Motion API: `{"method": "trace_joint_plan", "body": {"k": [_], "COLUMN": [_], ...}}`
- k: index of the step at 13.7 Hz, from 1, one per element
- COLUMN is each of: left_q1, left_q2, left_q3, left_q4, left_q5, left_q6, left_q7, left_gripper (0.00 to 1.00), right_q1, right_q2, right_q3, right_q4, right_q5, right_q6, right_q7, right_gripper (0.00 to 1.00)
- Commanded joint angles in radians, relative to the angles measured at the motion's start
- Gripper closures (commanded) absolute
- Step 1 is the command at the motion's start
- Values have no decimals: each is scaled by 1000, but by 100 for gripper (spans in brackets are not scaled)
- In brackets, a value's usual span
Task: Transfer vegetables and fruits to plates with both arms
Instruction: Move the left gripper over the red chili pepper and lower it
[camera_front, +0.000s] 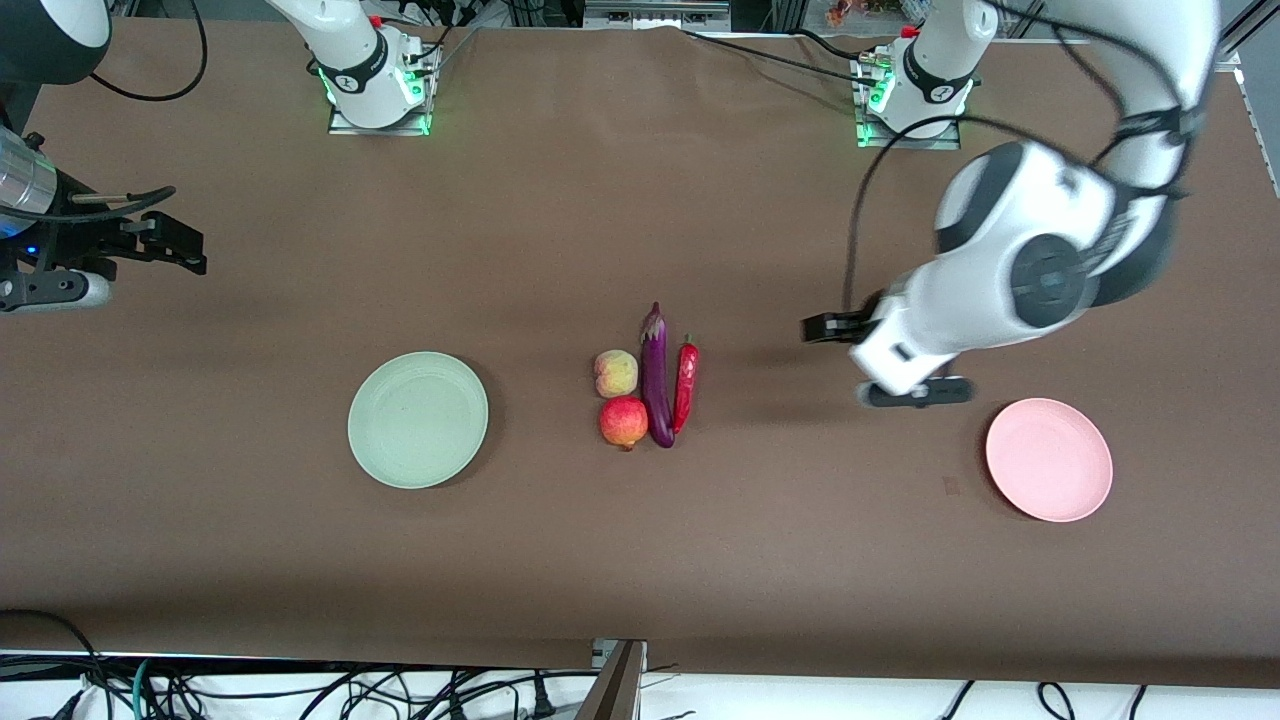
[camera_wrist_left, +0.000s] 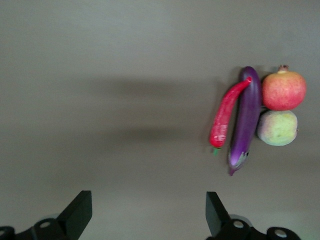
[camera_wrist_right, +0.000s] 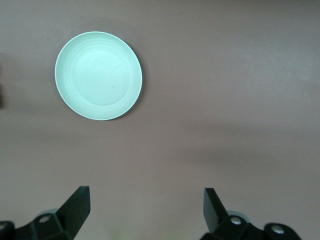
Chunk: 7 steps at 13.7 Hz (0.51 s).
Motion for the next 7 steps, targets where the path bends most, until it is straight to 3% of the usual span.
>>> {"method": "trace_joint_plan", "body": {"k": [1, 4, 7], "left_q1": [-65, -202, -323], "left_q2": [165, 251, 301], "left_q3": [12, 56, 162], "left_q4": [66, 64, 66], "left_q5": [11, 78, 121], "left_q6": [100, 270, 309], "left_q7": [-58, -135, -135], "left_gripper": [0, 0, 0], "right_q1": [-2, -1, 7], "right_q2": [38, 70, 114], "right_q3": [2, 3, 6], "right_q4": [19, 22, 17], "right_q5": [20, 20, 19], "right_q6": [1, 2, 8], "right_q7": [-9, -7, -23], "right_gripper": [0, 0, 0]}}
